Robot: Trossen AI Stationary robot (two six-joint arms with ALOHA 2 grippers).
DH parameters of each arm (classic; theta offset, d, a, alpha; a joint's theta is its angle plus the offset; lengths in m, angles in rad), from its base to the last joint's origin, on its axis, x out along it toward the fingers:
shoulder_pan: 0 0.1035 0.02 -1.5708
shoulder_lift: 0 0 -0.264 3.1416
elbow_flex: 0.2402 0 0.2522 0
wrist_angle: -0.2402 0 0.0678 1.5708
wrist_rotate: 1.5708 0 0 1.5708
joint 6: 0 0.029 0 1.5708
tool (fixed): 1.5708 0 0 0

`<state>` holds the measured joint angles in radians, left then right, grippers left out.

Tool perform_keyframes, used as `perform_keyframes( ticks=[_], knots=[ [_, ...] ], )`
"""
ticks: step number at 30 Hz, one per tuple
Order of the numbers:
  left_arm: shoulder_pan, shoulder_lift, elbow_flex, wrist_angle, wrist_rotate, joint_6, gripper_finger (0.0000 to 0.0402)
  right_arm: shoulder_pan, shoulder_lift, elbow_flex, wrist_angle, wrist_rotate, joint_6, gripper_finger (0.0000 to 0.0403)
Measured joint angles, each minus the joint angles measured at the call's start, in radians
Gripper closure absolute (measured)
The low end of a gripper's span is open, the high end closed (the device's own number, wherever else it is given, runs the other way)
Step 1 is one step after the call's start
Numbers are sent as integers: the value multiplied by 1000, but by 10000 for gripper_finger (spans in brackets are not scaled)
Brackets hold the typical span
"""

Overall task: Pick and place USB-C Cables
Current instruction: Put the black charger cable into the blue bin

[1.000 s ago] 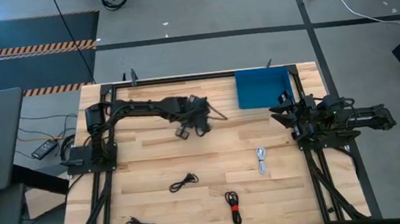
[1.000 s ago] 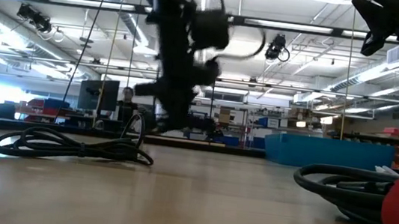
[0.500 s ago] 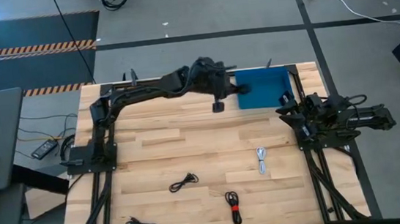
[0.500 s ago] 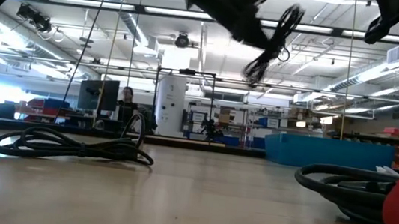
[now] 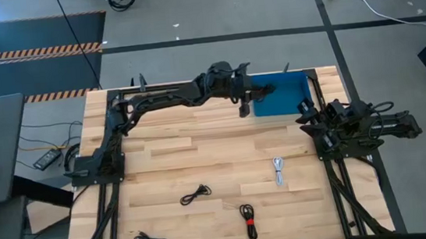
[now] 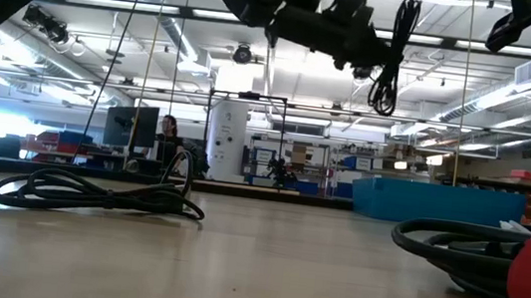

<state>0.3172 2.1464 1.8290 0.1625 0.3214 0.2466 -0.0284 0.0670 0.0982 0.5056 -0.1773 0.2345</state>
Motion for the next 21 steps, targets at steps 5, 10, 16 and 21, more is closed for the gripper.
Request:
perform_keyframes(
  ticks=[5,10,16,21],
  knots=[
    [-3,3,0,15,30,-29,339,0,0,0,-34,25,-48,286],
    [-13,3,0,16,91,-79,333,0,4,0,-171,299,-241,286],
    [-30,3,0,-38,94,-81,336,0,49,0,-67,418,-414,286],
    [-36,3,0,-63,95,-105,327,-28,180,20,-86,419,-440,286]
  ],
)
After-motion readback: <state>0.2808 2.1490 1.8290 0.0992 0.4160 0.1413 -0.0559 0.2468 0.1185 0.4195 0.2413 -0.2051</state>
